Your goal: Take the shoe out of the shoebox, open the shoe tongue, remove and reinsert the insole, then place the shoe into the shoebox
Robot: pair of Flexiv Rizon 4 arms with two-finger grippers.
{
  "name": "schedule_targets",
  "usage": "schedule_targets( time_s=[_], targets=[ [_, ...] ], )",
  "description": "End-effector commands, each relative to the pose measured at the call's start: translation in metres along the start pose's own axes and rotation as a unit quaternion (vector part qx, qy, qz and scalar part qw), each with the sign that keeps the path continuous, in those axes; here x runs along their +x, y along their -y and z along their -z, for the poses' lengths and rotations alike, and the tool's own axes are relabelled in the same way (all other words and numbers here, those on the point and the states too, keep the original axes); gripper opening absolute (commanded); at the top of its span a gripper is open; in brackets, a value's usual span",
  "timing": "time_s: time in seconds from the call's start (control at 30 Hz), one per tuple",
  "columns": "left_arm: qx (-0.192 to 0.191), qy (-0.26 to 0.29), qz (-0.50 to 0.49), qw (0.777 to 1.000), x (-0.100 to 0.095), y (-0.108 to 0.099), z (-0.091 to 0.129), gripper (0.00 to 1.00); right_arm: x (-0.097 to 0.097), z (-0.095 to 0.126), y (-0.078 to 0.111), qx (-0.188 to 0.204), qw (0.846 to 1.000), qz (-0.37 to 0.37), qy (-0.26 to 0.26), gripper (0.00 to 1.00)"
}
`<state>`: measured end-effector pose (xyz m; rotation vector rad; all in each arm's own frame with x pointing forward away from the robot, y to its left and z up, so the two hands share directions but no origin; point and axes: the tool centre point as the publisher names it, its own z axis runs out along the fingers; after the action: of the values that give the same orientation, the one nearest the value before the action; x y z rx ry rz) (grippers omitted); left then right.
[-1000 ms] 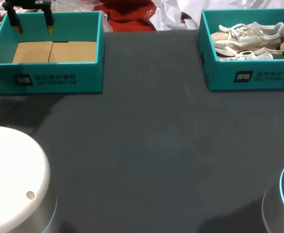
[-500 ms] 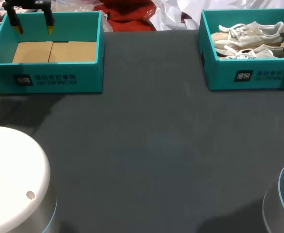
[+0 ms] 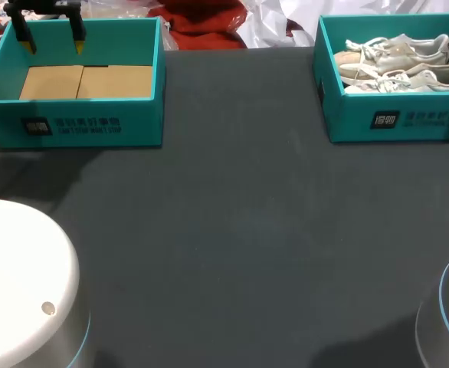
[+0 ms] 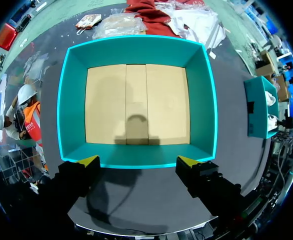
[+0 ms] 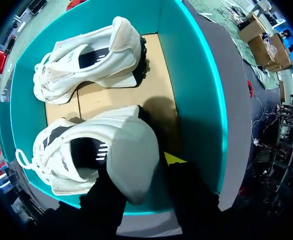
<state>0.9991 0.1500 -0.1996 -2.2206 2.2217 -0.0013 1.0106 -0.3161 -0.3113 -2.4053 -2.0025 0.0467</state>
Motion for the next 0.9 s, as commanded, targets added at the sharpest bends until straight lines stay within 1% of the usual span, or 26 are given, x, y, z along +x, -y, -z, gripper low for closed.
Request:
schedule_targets(
  time_s=[0.03, 0.27, 0.57, 0.9],
  targets=[
    [0.0, 0.0, 0.0, 1.0, 0.0, 0.0, 0.0, 1.0, -0.001, 0.011, -0.002, 0.003, 1.0, -0.002, -0.001, 0.0],
    [0.0, 0.0, 0.0, 1.0, 0.0, 0.0, 0.0, 1.0, -0.003, 0.027, -0.009, 0.003, 1.0, -0.008, 0.006, 0.0],
    [0.0, 0.0, 0.0, 1.0, 0.0, 0.0, 0.0, 1.0, -0.005, 0.034, -0.016, 0.006, 1.0, -0.021, 0.015, 0.0],
    [0.0, 0.0, 0.0, 1.0, 0.0, 0.0, 0.0, 1.0, -0.016, 0.024, -0.024, 0.016, 0.998, -0.053, 0.029, 0.0]
  ],
)
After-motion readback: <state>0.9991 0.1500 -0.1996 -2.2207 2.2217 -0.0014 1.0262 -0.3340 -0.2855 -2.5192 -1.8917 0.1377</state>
